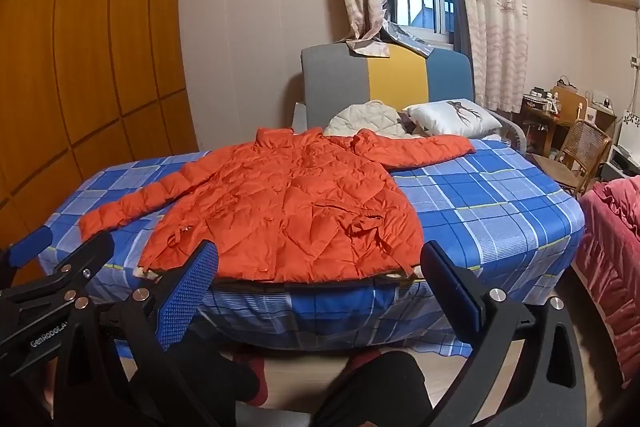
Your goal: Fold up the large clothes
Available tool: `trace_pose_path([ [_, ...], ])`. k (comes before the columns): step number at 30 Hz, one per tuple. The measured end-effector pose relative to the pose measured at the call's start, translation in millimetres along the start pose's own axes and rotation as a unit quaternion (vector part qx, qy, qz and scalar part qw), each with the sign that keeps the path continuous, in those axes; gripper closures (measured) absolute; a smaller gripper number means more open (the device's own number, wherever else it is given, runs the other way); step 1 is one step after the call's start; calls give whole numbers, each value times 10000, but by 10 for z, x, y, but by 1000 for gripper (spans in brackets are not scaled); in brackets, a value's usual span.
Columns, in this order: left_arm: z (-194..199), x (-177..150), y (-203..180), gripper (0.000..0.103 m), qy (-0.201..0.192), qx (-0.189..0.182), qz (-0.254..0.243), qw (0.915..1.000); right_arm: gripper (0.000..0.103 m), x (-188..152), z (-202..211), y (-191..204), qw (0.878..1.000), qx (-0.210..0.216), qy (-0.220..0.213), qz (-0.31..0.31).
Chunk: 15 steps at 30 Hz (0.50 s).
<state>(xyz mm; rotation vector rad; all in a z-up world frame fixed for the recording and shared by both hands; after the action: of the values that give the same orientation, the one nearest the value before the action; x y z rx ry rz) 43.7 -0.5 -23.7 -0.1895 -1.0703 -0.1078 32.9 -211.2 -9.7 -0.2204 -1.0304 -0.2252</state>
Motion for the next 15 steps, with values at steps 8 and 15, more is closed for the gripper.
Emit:
trace_pose_path([
  [8, 69, -28, 55, 2, -61, -69, 134, 9999, 3, 7, 27, 12, 10000, -7, -12, -1],
  [15, -6, -17, 37, 2, 9, -28, 139, 9999, 3, 35, 8, 50, 10000, 13, 30, -3],
])
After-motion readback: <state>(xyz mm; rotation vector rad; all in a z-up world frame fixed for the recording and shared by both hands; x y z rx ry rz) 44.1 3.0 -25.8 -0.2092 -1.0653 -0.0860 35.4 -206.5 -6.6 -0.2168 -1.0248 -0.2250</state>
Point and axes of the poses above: each gripper's, at about its wrist camera, not at the fingertips, and z roughly against the way its jaws point, y to its left, x to its top, the point moved 5 cm from there along -z, roughly the way its jaws point, and after that the axes turned 12 degrees about -x, right-handed, at the moved point
